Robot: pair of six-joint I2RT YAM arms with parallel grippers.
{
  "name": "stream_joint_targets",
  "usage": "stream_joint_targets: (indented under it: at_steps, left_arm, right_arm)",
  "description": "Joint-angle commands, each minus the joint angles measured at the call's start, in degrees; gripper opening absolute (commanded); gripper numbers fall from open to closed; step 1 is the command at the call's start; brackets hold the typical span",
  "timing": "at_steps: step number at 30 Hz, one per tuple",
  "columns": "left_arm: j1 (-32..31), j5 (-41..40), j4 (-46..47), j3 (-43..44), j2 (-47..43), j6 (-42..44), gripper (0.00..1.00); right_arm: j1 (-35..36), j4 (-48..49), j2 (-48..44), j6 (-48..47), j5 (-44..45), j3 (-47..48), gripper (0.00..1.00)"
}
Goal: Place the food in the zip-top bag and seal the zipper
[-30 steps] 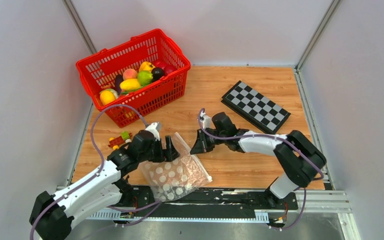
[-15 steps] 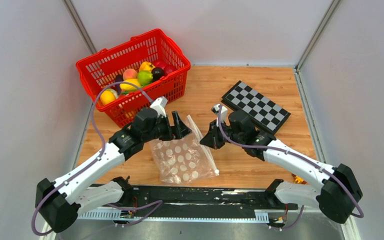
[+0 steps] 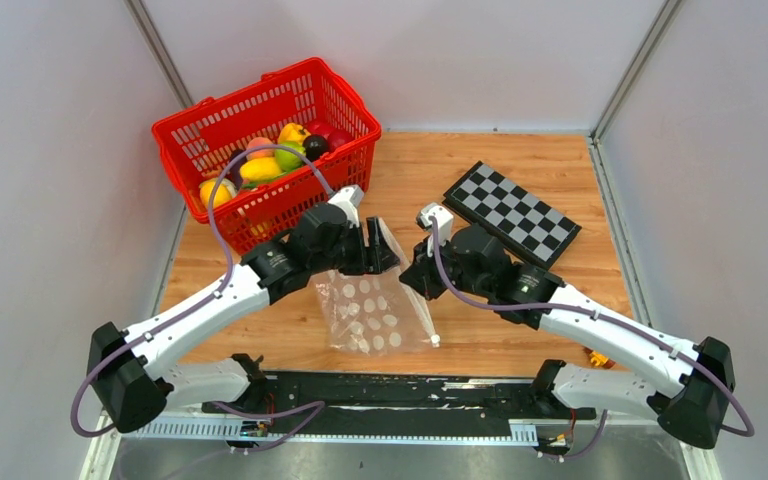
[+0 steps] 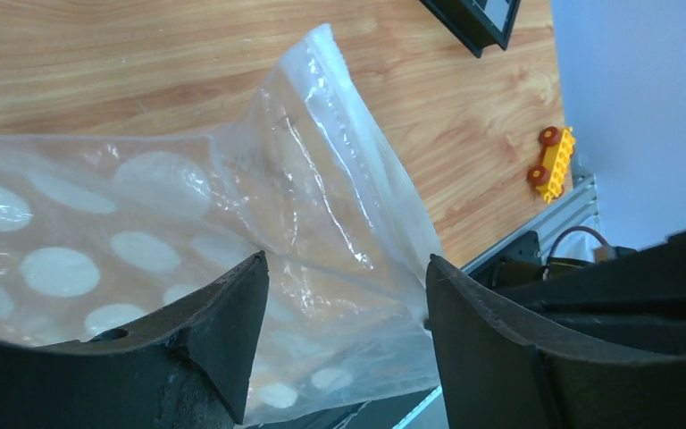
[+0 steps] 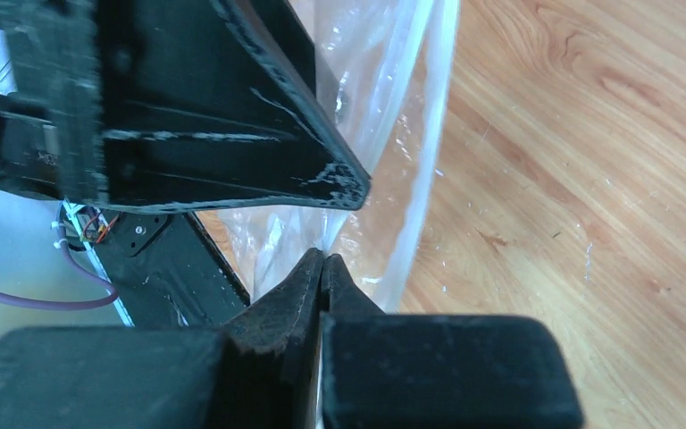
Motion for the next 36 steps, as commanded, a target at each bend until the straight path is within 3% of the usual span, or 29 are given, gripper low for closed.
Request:
stream_joint_targets:
  at_steps: [1,17,26,30,32,36]
  left_arm:
    - [-1.0,-2.9,-1.7,3.2,0.3,2.2,0.70]
    - [-3.4,-4.7,-3.7,5.8,2.5,4.7,0.51]
    - [-3.4,-5.9,-3.9,5.7,1.7,5.5,0.15]
    - [-3.5,-5.8,-2.5,5.1,0.7,5.6,0.11]
    - [-3.5,-5.8,-1.8,4.5,-0.1,5.5,0.11]
    - [-3.5,-5.2,0.6,2.8,-2.0,5.3,0.14]
  right_arm:
    - [2.8,-0.8,-0.1,-2.9,5.1,4.5,0.00]
    - [8.5,0.1,1.1,-5.2,9.4,6.6,0.00]
    - [9.5,0.7,1.7,-4.7,7.7,6.8,0.02]
    - [9.5,-0.7,0.1,-1.6,8.5,7.3,0.17]
    - [9.4,-2.9,-1.3,0.0,12.1,8.0,0.35]
    - [8.6,-7.2,-6.0,2.7,21.6,7.8,0.45]
